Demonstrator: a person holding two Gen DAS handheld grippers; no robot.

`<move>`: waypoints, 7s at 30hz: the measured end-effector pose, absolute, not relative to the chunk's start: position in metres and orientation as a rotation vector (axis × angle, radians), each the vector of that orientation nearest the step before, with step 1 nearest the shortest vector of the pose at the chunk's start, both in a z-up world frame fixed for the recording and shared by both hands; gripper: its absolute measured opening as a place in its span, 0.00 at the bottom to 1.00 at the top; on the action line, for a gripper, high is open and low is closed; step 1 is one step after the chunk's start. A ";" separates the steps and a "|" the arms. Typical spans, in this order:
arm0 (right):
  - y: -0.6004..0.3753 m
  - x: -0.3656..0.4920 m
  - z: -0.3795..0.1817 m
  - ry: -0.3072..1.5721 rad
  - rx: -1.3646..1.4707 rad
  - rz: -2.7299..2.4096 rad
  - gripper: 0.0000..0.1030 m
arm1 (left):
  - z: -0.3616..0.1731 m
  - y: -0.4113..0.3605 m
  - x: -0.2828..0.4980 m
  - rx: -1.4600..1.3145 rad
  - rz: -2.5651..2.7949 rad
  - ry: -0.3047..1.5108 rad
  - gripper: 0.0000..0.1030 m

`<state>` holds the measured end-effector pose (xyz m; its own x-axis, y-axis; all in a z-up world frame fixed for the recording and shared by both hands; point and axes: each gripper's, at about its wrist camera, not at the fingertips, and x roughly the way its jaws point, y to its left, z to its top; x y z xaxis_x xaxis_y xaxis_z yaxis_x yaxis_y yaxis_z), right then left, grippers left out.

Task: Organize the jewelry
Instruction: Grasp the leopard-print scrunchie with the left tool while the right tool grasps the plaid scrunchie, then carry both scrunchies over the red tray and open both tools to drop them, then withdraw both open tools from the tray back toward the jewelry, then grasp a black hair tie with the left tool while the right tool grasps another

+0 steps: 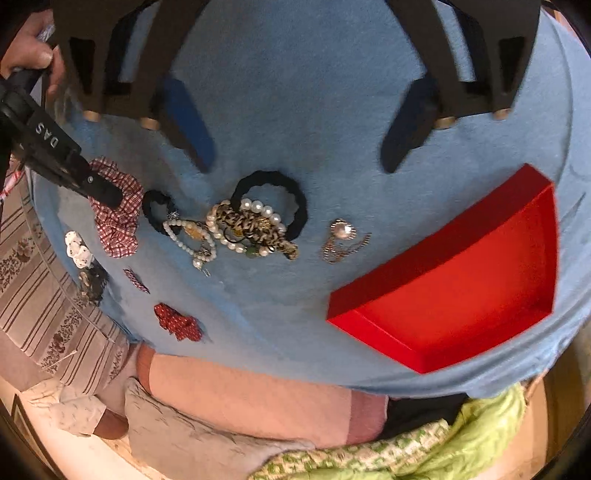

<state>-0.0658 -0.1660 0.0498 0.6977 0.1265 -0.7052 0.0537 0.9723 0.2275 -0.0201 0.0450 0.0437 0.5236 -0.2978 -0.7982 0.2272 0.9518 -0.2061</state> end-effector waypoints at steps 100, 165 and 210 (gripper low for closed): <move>0.101 0.242 0.063 1.049 0.168 0.419 0.17 | 0.050 0.276 0.175 -0.350 0.006 0.888 0.08; -0.120 0.019 0.071 0.888 0.448 0.331 0.46 | 0.115 0.131 0.077 -0.070 -0.146 0.735 0.50; -0.200 -0.001 0.023 1.003 0.217 0.013 0.08 | 0.061 0.025 0.017 0.067 -0.392 0.794 0.06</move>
<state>-0.0015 -0.2002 0.0228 0.5396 0.1101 -0.8347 0.0888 0.9785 0.1864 0.0173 0.0253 0.0610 0.6332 -0.3173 -0.7059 0.3674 0.9260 -0.0867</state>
